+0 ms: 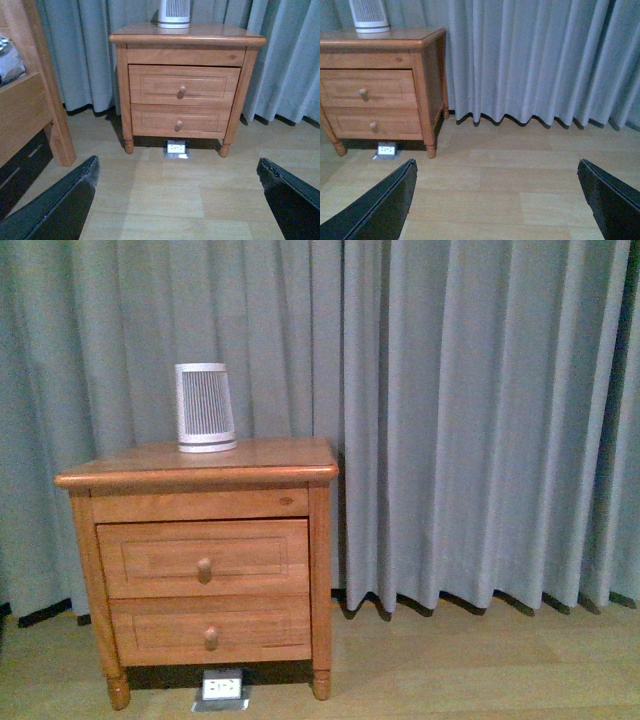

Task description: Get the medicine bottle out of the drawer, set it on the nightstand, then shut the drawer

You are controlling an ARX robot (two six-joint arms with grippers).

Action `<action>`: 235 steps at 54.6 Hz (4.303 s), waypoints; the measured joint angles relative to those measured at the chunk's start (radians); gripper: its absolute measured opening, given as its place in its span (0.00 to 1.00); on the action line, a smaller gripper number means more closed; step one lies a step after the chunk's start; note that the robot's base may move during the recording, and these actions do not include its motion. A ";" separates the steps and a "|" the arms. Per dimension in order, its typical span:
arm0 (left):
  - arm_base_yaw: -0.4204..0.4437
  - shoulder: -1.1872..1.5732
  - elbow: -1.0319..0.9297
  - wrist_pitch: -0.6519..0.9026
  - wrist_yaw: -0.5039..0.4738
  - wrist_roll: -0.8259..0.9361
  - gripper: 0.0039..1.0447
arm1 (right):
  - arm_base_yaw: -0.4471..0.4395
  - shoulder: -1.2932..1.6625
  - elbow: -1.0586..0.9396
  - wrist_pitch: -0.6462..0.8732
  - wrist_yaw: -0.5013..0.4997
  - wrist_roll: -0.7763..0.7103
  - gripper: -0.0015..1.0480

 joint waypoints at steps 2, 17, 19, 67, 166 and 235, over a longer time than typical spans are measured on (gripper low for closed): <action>0.000 0.000 0.000 0.000 0.000 0.000 0.94 | 0.000 0.000 0.000 0.000 0.000 0.000 0.93; 0.000 0.000 0.000 0.000 0.000 0.000 0.94 | 0.000 0.000 0.000 0.000 0.000 0.000 0.93; 0.000 0.000 0.000 0.000 0.000 0.000 0.94 | 0.000 0.000 0.000 0.000 0.000 0.000 0.93; -0.018 1.498 0.280 1.106 0.025 -0.226 0.94 | 0.000 0.000 0.000 0.000 0.000 0.000 0.93; -0.067 2.503 1.348 0.896 -0.007 -0.060 0.76 | 0.000 0.000 0.000 0.000 0.000 0.000 0.93; -0.072 2.334 0.718 1.380 -0.050 -0.026 0.24 | 0.000 0.000 0.000 0.000 0.000 0.000 0.93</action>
